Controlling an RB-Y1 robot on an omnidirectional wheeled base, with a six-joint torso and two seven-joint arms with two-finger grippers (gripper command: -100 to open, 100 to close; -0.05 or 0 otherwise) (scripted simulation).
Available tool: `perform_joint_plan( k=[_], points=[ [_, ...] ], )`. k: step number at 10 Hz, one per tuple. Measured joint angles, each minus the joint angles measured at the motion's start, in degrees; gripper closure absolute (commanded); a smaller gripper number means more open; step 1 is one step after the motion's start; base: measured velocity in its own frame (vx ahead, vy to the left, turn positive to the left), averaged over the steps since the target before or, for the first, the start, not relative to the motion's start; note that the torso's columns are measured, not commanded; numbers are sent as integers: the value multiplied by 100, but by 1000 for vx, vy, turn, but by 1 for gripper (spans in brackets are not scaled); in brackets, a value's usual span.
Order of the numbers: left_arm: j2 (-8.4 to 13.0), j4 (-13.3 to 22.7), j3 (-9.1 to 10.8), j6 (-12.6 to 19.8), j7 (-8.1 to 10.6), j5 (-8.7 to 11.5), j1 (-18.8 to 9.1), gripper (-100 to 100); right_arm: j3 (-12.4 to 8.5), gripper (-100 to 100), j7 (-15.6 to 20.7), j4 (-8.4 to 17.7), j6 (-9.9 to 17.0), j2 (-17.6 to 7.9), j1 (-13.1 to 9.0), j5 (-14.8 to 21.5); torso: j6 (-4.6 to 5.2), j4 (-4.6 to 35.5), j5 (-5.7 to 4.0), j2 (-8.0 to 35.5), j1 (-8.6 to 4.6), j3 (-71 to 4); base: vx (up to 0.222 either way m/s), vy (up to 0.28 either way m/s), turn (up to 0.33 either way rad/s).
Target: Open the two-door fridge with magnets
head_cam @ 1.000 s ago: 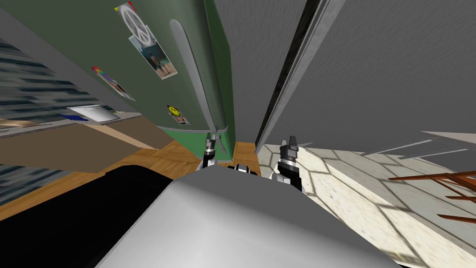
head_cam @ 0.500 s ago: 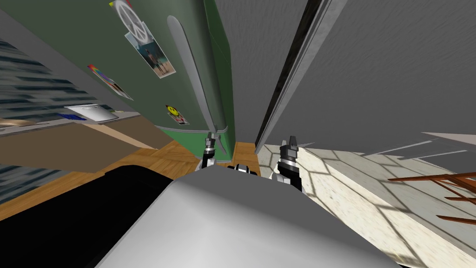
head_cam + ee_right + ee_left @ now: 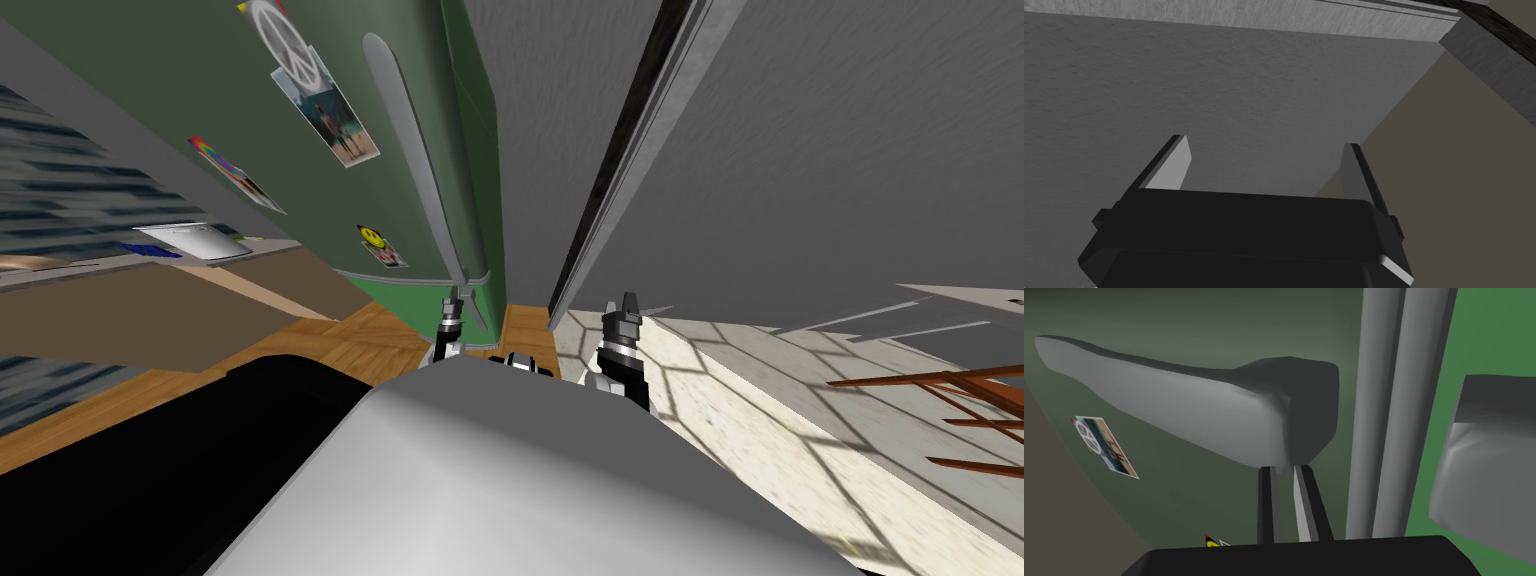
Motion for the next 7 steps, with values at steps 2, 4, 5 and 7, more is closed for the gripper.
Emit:
perform_joint_plan(
  k=[2, 4, 5, 7],
  points=[
    [49, -119, 34, 176, -4, -6, -16, -100, 0, 0, 0, 0, 0, 0, 0, 0, 1, 1, 1, 4, 3, 3, -4, -51, 3],
    [39, -236, 56, 357, -8, -19, -17, -100, 0, 0, 0, 0, 0, 0, 0, 0, 0, 1, 3, 5, 12, 4, -4, -29, 2],
    [36, -243, 56, 379, -9, -20, -16, -100, 0, 0, 0, 0, 0, 0, 0, 0, -1, 1, 6, 4, 21, 3, 27, -12, 4],
    [75, -431, 92, 563, 5, 7, -20, -100, 0, 0, 0, 0, 0, 0, 1, 0, -1, -2, 4, -5, 14, -3, 40, -6, 4]
  ],
)
